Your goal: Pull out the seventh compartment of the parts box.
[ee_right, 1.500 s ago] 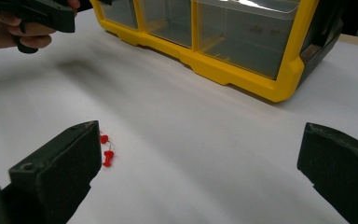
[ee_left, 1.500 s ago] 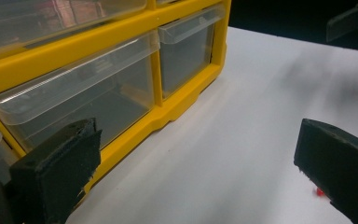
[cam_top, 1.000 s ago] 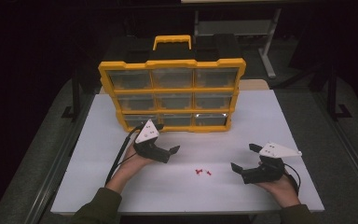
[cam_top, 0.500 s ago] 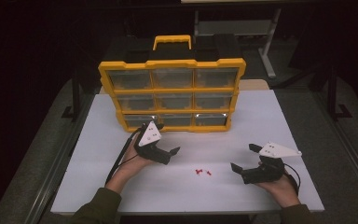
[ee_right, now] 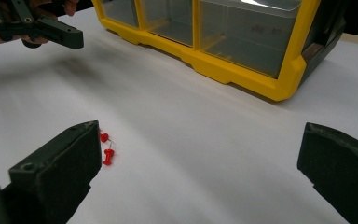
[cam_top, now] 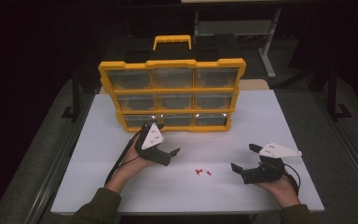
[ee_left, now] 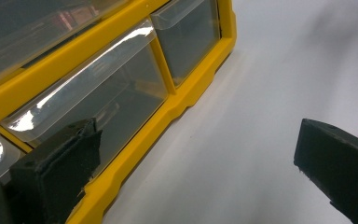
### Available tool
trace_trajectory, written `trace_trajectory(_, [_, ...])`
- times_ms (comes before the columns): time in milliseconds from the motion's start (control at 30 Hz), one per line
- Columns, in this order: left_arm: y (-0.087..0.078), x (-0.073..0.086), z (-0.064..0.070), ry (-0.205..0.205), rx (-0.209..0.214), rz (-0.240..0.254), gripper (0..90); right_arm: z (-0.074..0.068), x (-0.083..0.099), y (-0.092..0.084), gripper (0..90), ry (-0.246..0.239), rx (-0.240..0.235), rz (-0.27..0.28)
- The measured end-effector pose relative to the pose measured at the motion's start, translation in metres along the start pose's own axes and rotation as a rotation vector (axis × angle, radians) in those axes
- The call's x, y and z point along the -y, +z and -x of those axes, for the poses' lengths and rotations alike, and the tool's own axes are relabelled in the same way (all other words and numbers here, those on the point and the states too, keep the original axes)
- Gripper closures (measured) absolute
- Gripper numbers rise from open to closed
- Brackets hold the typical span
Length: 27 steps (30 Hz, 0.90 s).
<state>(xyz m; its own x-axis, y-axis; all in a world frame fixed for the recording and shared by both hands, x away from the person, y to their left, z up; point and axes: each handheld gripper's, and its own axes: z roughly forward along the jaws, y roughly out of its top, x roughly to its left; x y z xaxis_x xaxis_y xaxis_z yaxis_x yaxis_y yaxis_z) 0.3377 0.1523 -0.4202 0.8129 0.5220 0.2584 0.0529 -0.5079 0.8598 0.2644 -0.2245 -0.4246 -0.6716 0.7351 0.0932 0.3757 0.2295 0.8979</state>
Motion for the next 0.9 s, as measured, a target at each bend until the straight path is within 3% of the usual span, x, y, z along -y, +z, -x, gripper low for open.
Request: trace_trajectory(900, [0.0006,-0.0015,0.006,0.15,-0.067,-0.053,0.0,0.0,0.0001,-0.0001,0.0,0.001,0.0,0.003])
